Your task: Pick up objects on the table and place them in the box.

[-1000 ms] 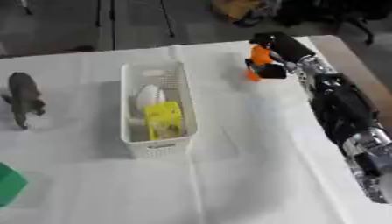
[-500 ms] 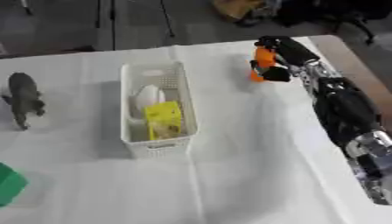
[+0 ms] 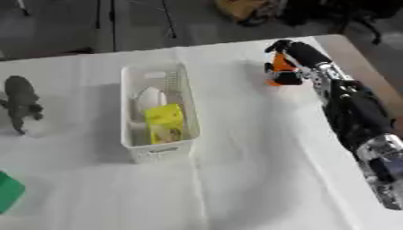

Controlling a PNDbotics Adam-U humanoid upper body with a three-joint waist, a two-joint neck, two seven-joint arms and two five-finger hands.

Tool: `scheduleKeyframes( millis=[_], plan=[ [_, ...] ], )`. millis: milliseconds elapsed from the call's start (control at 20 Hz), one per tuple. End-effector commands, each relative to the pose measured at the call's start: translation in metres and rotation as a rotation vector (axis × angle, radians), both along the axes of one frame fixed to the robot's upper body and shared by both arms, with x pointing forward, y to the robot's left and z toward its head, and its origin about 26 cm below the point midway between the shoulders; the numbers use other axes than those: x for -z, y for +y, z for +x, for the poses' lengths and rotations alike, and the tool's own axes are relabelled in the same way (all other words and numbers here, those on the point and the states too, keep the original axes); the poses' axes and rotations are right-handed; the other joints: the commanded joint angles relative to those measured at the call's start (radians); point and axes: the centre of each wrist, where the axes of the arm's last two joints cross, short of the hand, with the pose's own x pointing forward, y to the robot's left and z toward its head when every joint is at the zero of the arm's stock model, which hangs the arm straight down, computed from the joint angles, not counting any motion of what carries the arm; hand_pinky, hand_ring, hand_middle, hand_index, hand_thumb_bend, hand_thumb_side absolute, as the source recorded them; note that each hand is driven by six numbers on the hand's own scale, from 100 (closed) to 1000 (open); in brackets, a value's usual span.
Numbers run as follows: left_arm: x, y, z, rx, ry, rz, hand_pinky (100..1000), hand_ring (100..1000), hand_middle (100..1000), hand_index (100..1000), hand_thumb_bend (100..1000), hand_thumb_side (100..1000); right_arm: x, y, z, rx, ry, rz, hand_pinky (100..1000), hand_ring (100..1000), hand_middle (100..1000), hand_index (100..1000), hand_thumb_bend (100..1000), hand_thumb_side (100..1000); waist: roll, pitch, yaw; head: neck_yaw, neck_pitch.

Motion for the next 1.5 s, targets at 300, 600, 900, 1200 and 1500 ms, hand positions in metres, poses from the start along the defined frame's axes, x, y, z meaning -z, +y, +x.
scheduleKeyframes(
  millis=[300, 600, 900, 1200, 1500],
  plan=[
    [-0.007, 0.004, -0.001, 0.001, -0.021, 0.016, 649, 713, 692, 777, 197, 1000, -0.028, 0.000, -0.001, -0.053, -0.129, 0.041, 244, 517, 690, 752, 145, 100, -0.002, -0.023, -0.008, -0.001, -0.009],
    [-0.006, 0.004, -0.001, 0.000, -0.018, 0.017, 650, 715, 693, 778, 196, 1000, -0.055, 0.017, 0.009, -0.165, -0.222, 0.026, 244, 514, 682, 755, 167, 100, -0.005, -0.029, -0.015, 0.001, -0.009],
    [-0.006, 0.004, -0.001, 0.001, -0.018, 0.017, 651, 716, 694, 778, 196, 1000, -0.082, 0.054, 0.025, -0.355, -0.293, 0.008, 255, 519, 671, 755, 111, 100, -0.010, -0.038, -0.020, 0.003, -0.006],
    [-0.005, 0.004, -0.001, -0.001, -0.018, 0.016, 651, 716, 694, 778, 197, 1000, -0.097, 0.102, 0.039, -0.623, -0.308, -0.011, 264, 525, 661, 754, 100, 100, -0.007, -0.045, -0.023, 0.006, -0.004],
    [-0.006, 0.003, -0.001, 0.001, -0.020, 0.009, 651, 716, 694, 778, 196, 1000, -0.104, 0.147, 0.043, -0.807, -0.283, -0.013, 264, 526, 659, 753, 187, 100, -0.005, -0.048, -0.019, 0.009, -0.002]
  ],
)
